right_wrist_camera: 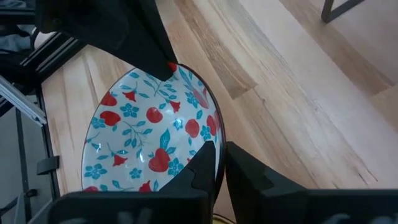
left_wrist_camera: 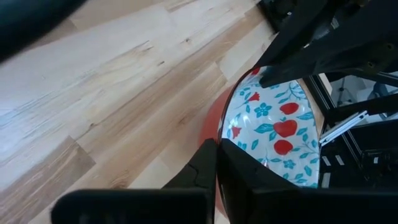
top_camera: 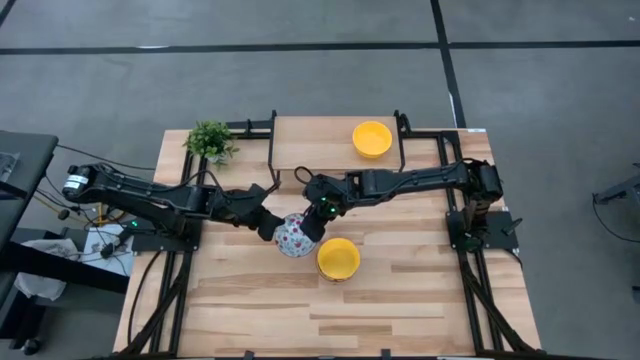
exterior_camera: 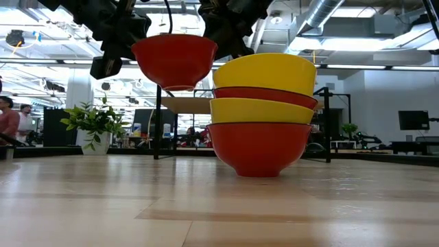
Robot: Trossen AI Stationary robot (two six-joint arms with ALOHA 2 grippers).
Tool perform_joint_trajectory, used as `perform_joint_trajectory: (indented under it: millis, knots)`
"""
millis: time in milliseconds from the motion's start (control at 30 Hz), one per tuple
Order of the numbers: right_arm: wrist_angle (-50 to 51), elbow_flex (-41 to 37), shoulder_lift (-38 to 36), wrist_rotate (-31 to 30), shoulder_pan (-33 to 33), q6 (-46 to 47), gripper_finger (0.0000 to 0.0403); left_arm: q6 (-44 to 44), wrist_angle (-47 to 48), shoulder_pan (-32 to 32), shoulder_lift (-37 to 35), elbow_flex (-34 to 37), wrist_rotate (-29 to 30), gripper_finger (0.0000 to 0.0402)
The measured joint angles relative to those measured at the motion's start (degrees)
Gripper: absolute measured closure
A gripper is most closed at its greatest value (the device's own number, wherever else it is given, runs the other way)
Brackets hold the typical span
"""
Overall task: Pick & Place Mini bowls
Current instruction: Put the red and blue bowl on the shelf
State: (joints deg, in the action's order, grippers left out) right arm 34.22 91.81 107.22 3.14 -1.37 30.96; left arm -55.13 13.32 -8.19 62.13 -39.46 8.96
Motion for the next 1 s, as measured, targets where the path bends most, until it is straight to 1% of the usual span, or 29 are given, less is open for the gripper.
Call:
perform_joint_trajectory:
  millis: [133, 500, 667, 833, 1000]
  knots:
    - [-1.1, 0.1, 0.0, -0.1, 0.0, -1.5, 0.0362, 0.0, -0.7, 0.0, 0.0, 0.0, -0.4, 0.0393]
    - [-1.4, 0.1, 0.0, -0.1, 0.7, -1.9, 0.0291, 0.5, -0.4, -0.1, 0.0, 0.0, -0.2, 0.0393]
    - [-1.8, 0.2, -1.1, -0.2, 0.8, -3.0, 0.0266, 0.5, -0.2, -0.1, 0.0, 0.0, -0.2, 0.0393]
    - [-0.6, 1.5, -2.2, -0.2, 1.1, -4.5, 0.0257, 0.8, -0.1, -0.1, 0.0, 0.0, -0.9, 0.0393]
    - [0.8, 2.7, -4.3, -0.2, 1.5, -5.0, 0.0266, 0.9, -0.1, -0.1, 0.0, 0.0, -1.5, 0.0393]
